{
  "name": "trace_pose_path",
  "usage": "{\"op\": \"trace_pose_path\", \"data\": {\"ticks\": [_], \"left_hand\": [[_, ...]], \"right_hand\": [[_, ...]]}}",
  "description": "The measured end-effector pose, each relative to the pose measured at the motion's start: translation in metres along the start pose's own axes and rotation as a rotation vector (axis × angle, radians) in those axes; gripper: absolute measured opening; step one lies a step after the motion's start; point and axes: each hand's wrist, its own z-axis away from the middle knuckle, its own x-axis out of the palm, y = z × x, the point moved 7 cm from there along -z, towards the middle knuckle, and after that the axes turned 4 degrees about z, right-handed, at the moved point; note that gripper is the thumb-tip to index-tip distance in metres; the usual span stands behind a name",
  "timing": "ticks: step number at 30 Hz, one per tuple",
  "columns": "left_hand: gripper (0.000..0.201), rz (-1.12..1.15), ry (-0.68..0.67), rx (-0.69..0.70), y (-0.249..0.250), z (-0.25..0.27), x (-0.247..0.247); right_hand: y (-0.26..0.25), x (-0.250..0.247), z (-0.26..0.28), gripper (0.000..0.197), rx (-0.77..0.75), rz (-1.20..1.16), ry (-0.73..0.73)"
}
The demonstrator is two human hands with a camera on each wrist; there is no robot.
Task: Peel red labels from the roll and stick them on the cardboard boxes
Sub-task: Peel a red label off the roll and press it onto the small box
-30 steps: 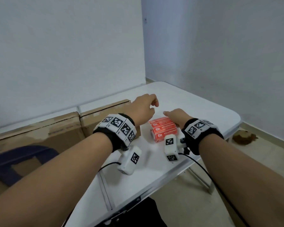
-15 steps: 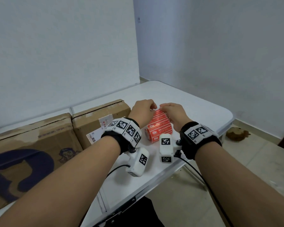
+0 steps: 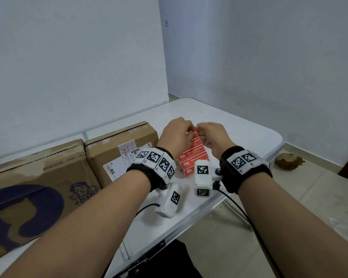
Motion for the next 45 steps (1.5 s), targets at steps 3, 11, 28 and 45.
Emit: {"op": "trace_pose_path", "data": {"ticks": [3,11,28,45], "left_hand": [[0.019,-0.012,0.016,0.03,0.0,0.0,-0.002],[0.009,0.024,-0.004,0.06,-0.003,0.0,-0.005],[0.011,0.485,-0.064,-0.112,-0.024,0.014,-0.04],[0.019,1.216,0.158,-0.653,-0.077,0.033,-0.111]], "right_hand": [[0.001,0.001,0.0,0.016,0.024,-0.047,-0.015],[0.005,-0.001,-0.001,0.009,0.014,0.028,0.002],[0.003,0.006,-0.01,0.02,0.039,0.271,-0.026],[-0.076,0.081,0.013,0.015,-0.432,0.295,-0.226]]}}
